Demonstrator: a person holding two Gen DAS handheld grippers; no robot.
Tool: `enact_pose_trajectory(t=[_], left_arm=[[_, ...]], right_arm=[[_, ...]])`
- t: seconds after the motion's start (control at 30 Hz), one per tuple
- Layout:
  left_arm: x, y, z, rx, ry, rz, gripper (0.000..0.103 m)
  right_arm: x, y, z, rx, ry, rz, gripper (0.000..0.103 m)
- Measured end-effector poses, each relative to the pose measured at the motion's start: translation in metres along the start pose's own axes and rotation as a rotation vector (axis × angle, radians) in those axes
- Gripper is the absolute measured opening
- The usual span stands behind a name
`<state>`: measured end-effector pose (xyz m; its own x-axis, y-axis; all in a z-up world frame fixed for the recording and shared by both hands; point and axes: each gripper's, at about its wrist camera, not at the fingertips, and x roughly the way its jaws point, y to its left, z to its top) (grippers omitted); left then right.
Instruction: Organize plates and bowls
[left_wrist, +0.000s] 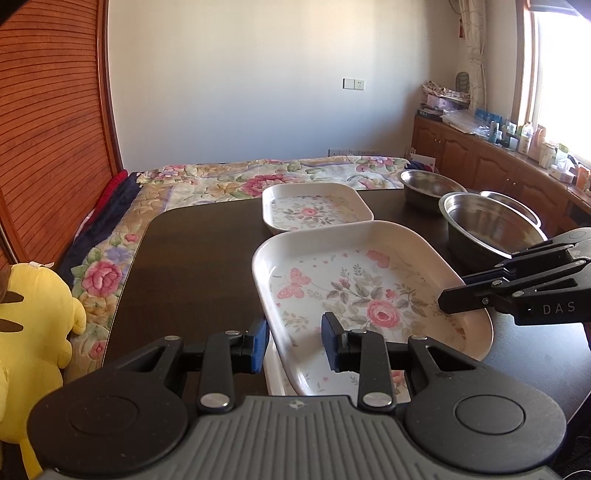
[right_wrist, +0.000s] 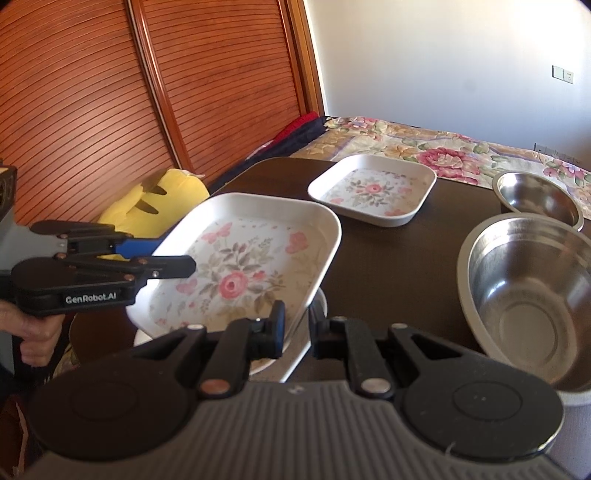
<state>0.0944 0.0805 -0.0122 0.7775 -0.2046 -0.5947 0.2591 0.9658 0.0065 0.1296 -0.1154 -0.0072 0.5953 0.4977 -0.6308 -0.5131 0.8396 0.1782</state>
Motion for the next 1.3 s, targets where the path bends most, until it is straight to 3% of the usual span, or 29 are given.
enact_pose_trajectory(t=[0.4, 1.3], left_arm=[[-0.01, -0.005, -0.014, -0.003, 0.007, -0.002, 0.033], [0.007, -0.003, -0.029, 0.014, 0.043, 0.035, 0.034]], right_arm=[[-0.013, 0.008, -0.017, 0.009, -0.013, -0.005, 0.015], [-0.004, 0.01, -0.034, 0.059, -0.008, 0.0, 0.017]])
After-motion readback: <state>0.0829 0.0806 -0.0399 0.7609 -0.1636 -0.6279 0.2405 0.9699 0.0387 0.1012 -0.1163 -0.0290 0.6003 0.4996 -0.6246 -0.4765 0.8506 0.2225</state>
